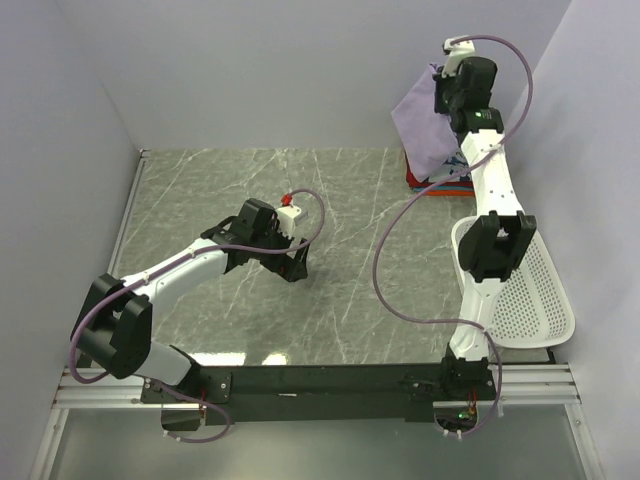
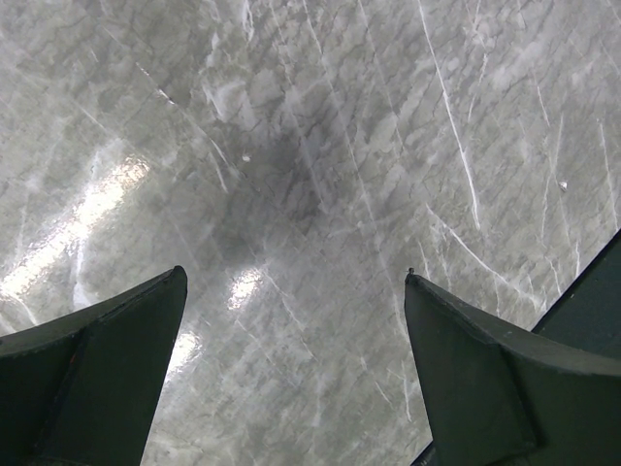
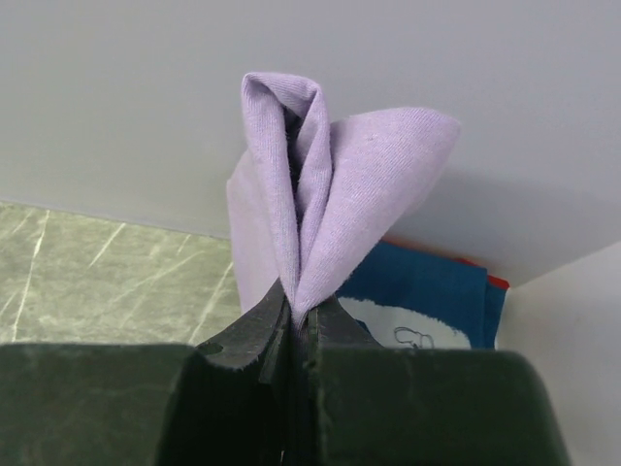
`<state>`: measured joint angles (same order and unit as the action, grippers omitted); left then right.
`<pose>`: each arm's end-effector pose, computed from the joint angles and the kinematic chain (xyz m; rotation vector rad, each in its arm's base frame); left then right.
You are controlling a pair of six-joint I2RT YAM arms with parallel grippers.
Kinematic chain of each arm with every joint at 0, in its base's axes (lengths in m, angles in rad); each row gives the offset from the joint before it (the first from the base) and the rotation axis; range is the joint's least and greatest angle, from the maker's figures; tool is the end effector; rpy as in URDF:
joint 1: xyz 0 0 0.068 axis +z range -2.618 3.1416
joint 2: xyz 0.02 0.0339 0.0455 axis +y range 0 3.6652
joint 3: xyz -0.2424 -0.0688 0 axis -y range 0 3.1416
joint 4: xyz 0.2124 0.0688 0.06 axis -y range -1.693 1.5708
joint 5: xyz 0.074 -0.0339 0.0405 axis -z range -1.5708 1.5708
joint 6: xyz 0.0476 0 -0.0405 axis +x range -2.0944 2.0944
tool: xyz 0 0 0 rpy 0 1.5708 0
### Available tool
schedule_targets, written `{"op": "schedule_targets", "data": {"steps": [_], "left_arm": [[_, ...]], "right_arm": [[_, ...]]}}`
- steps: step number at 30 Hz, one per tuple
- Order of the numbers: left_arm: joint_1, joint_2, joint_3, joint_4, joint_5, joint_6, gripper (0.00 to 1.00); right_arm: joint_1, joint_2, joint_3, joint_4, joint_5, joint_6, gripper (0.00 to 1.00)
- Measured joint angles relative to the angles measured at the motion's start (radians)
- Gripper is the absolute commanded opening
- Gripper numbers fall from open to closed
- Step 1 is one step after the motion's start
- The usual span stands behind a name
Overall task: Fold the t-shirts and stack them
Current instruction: Neatly place the folded tshirt to the corner
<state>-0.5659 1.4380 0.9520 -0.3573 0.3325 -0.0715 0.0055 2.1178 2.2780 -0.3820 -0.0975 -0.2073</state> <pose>0.2304 -0.1648 0.2187 0.7559 2.3519 -0.6869 0.4646 0.0072 0.3869 -0.2596 1.7730 -0.0573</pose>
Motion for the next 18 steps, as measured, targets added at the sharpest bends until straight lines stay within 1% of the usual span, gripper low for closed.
{"op": "schedule_targets", "data": {"steps": [6, 18], "left_arm": [[0.000, 0.021, 0.000, -0.001, 0.010, 0.003, 0.99], [0.000, 0.068, 0.036, -0.029, 0.011, 0.007, 0.99]], "right_arm": [[-0.048, 0.010, 0.005, 0.000, -0.036, -0.006, 0.00], [-0.120, 0.057, -0.001, 0.040, -0.084, -0.085, 0.00]]}}
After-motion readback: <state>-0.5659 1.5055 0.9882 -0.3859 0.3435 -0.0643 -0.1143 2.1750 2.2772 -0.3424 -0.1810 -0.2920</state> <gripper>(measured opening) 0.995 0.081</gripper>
